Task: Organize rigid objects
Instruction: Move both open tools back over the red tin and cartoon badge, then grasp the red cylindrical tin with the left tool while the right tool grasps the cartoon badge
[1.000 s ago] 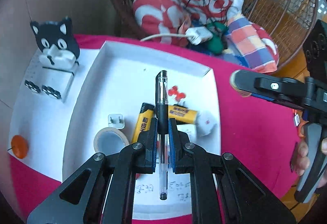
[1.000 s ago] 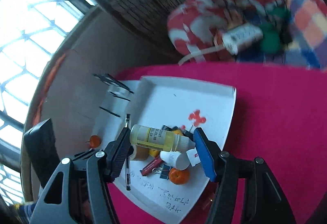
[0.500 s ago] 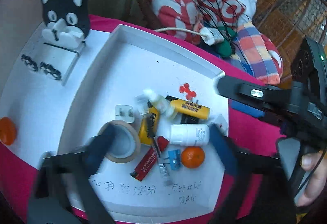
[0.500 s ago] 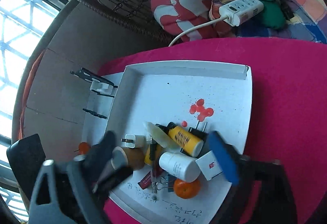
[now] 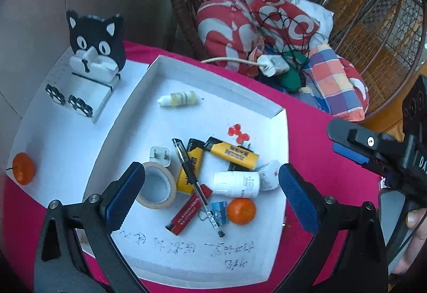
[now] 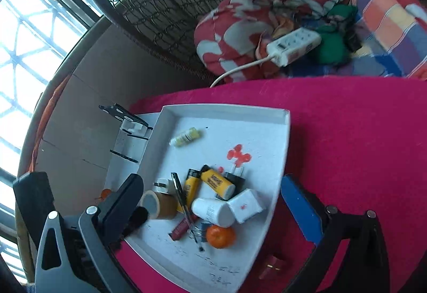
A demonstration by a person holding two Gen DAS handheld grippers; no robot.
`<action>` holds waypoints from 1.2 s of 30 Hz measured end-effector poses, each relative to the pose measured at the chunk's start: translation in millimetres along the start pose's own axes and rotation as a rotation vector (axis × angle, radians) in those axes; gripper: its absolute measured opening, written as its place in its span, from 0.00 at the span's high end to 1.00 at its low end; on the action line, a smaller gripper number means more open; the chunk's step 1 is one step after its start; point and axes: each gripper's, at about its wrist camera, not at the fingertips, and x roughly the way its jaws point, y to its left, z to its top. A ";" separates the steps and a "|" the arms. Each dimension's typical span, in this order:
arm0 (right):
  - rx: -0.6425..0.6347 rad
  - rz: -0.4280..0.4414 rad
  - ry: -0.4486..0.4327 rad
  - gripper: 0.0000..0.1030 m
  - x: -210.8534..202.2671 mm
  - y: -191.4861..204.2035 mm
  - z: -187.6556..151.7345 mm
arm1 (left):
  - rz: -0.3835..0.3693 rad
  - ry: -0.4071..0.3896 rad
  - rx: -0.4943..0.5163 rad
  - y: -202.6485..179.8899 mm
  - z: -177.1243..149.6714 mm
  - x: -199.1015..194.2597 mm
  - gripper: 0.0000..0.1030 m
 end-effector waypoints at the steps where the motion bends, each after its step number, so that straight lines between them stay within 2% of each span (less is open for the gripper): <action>1: -0.009 -0.006 -0.010 0.00 -6.0 -3.2 -1.4 | 0.000 -0.008 0.007 -2.8 -1.3 -3.2 0.02; 5: -0.023 -0.050 -0.033 0.00 -30.3 -29.0 -12.8 | -0.007 -0.011 0.019 -13.8 -12.6 -9.0 0.02; 8: 0.021 -0.085 -0.021 0.00 -45.0 -64.0 -28.6 | -0.018 0.005 0.020 -24.2 -26.7 -9.6 0.02; 14: 0.119 -0.139 0.009 0.00 -73.1 -126.5 -61.3 | -0.037 0.070 0.112 -63.7 -54.9 1.9 0.02; 20: 0.243 -0.167 0.008 0.00 -105.6 -179.5 -96.1 | -0.149 0.206 0.400 -138.1 -91.9 31.8 0.02; 25: 0.303 -0.179 0.000 0.00 -132.5 -208.4 -118.3 | -0.176 0.322 0.781 -191.0 -102.1 65.5 0.02; 29: 0.359 -0.192 -0.026 0.00 -150.0 -225.1 -133.1 | -0.148 0.433 1.063 -210.7 -98.2 86.6 0.02; 31: 0.411 -0.197 -0.045 0.00 -157.7 -234.5 -144.6 | -0.102 0.491 1.187 -216.6 -101.6 100.7 0.02; 36: 0.561 -0.205 -0.081 0.00 -172.6 -257.7 -175.7 | -0.035 0.607 1.482 -218.4 -129.2 122.3 0.02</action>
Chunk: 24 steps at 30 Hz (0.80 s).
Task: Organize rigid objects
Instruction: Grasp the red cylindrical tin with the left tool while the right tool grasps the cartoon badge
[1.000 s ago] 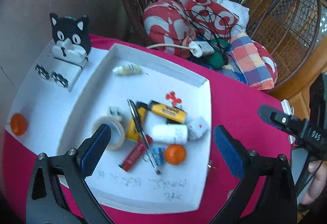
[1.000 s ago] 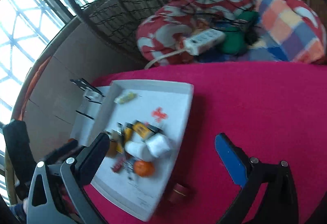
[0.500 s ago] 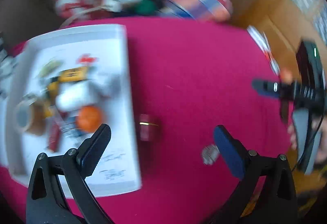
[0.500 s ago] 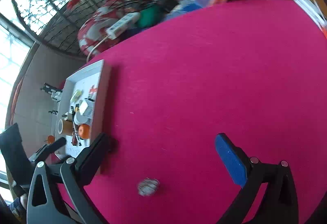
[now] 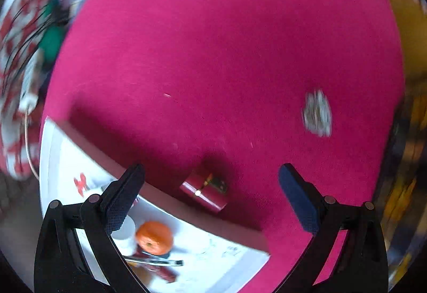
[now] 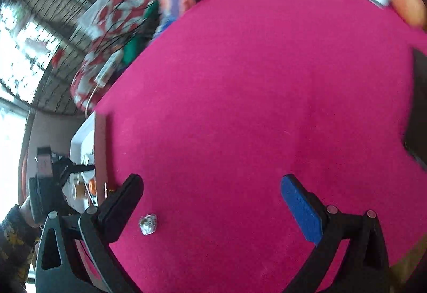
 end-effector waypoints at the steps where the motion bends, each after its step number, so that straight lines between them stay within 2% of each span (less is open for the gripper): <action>1: 0.022 -0.001 -0.006 0.00 -1.9 -5.1 -3.0 | 0.010 0.015 0.038 -3.6 -0.9 3.4 0.02; 4: 0.049 -0.010 -0.021 0.00 -5.2 -9.7 -8.7 | 0.040 0.067 0.124 -9.6 -3.0 15.3 0.02; 7: 0.056 -0.004 -0.025 0.00 -5.2 -4.9 -13.9 | 0.042 0.115 0.131 -3.1 -9.7 27.6 0.05; 11: 0.028 0.002 -0.017 0.00 -1.8 5.0 -19.9 | 0.026 0.101 0.131 4.7 -12.8 29.7 0.11; 12: 0.021 0.001 -0.014 0.00 -0.4 8.0 -22.7 | 0.022 0.106 0.138 6.7 -13.0 31.4 0.25; 13: 0.016 0.001 -0.010 0.00 1.4 10.8 -25.5 | 0.030 0.112 0.149 7.7 -14.1 33.3 0.44; 14: 0.014 0.002 -0.007 0.00 2.5 11.2 -26.6 | 0.041 0.119 0.166 7.6 -14.9 35.6 0.52; 17: -0.005 0.002 0.011 0.00 8.7 21.9 -33.9 | 0.035 0.102 0.180 6.3 -21.2 35.5 0.53; 20: -0.092 -0.006 0.034 0.00 16.1 40.9 -41.5 | 0.023 0.073 0.155 7.1 -24.2 32.4 0.53; 24: -0.343 -0.056 0.078 0.00 37.1 83.1 -58.0 | -0.009 -0.033 0.012 17.9 -24.7 14.3 0.53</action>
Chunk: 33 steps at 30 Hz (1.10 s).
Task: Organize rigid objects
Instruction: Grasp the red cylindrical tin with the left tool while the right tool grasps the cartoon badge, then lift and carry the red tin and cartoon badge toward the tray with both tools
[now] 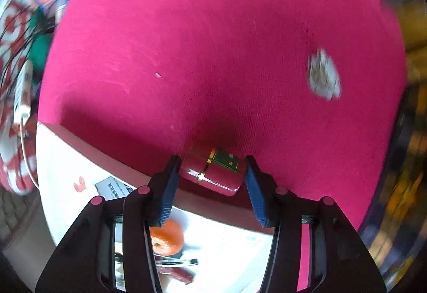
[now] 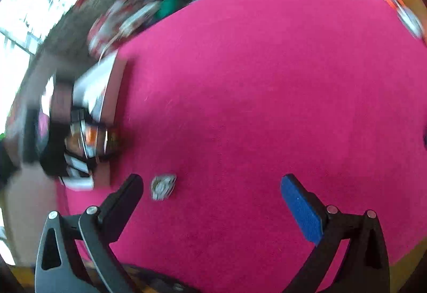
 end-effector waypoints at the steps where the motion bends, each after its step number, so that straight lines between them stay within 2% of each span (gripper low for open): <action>1: -0.072 -0.013 0.014 0.00 6.7 13.4 -1.2 | -0.006 -0.026 -0.042 3.1 -1.1 -4.6 0.53; 4: -0.263 -0.043 0.044 0.00 25.3 49.6 -7.7 | -0.035 -0.116 -0.222 16.9 -10.9 -20.6 0.53; 7: -0.463 -0.098 0.068 0.00 44.4 82.7 -16.5 | -0.103 -0.207 -0.431 28.8 -33.3 -36.3 0.53; 8: -0.500 -0.115 0.075 0.00 48.8 88.1 -17.4 | -0.132 -0.237 -0.508 32.0 -43.9 -41.3 0.53; 10: -0.569 -0.149 0.104 0.00 60.7 95.6 -19.9 | -0.155 -0.274 -0.594 23.6 -40.0 -50.8 0.53; 12: -0.597 -0.166 0.128 0.01 69.8 95.5 -20.4 | -0.179 -0.301 -0.671 19.6 -50.3 -54.3 0.53; 14: -0.604 -0.164 0.144 0.14 75.3 91.8 -19.2 | -0.186 -0.321 -0.732 15.2 -59.9 -60.9 0.53; 15: -0.610 -0.158 0.157 0.31 78.1 89.4 -19.1 | -0.188 -0.327 -0.758 8.1 -66.9 -65.6 0.53; 16: -0.616 -0.161 0.172 0.41 81.4 88.5 -19.7 | -0.191 -0.332 -0.777 8.2 -69.3 -66.5 0.53; 20: -0.666 -0.162 0.187 0.43 86.3 83.5 -19.8 | -0.196 -0.347 -0.857 -1.0 -86.0 -75.4 0.53; 22: -0.666 -0.147 0.183 0.58 85.3 85.1 -16.3 | -0.175 -0.355 -0.878 -7.0 -86.6 -79.4 0.53; 24: -0.639 -0.123 0.186 0.65 83.4 79.2 -7.3 | -0.146 -0.367 -0.892 -12.2 -85.2 -85.6 0.53; 29: -0.587 -0.049 0.129 0.65 62.8 78.7 16.2 | -0.069 -0.422 -0.947 -12.9 -82.0 -107.2 0.53; 33: -0.570 0.021 -0.005 0.65 12.2 83.4 45.4 | 0.018 -0.531 -0.979 -13.8 -71.0 -150.9 0.53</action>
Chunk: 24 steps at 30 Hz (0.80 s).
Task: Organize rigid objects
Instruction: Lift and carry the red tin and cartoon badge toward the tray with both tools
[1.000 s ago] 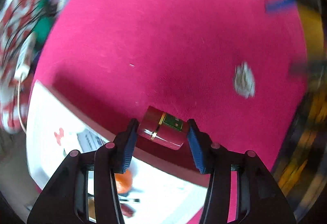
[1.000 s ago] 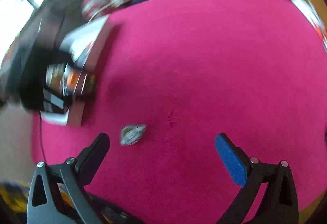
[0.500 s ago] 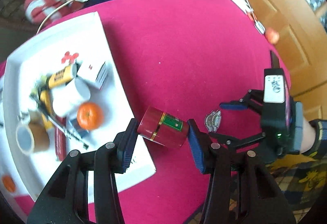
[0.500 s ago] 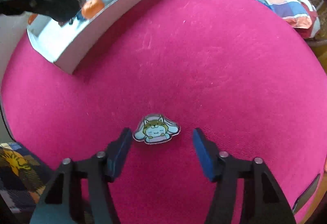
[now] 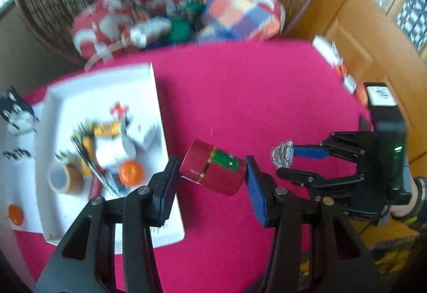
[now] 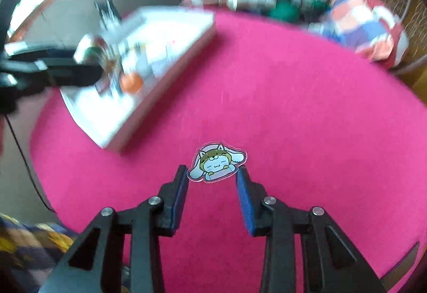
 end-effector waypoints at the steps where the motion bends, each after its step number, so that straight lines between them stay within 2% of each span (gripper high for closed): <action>1: 0.004 0.008 -0.041 0.65 -14.1 -1.6 8.1 | 0.006 -0.031 -0.006 -3.5 5.7 -8.2 0.53; 5: -0.005 0.043 -0.227 0.65 -83.0 5.7 39.4 | 0.056 -0.157 -0.016 -15.9 30.0 -46.1 0.53; 8: -0.028 0.063 -0.336 0.65 -119.3 12.4 62.3 | 0.094 -0.239 -0.015 -17.8 44.1 -76.5 0.53; 13: -0.066 0.127 -0.510 0.65 -178.9 25.0 87.0 | 0.167 -0.352 -0.065 -12.9 51.5 -120.2 0.53; 20: -0.123 0.202 -0.683 0.65 -233.8 54.0 95.5 | 0.321 -0.474 -0.181 7.9 39.9 -175.3 0.53; 24: -0.145 0.251 -0.715 0.65 -240.1 71.2 97.1 | 0.382 -0.502 -0.242 26.0 27.9 -196.4 0.53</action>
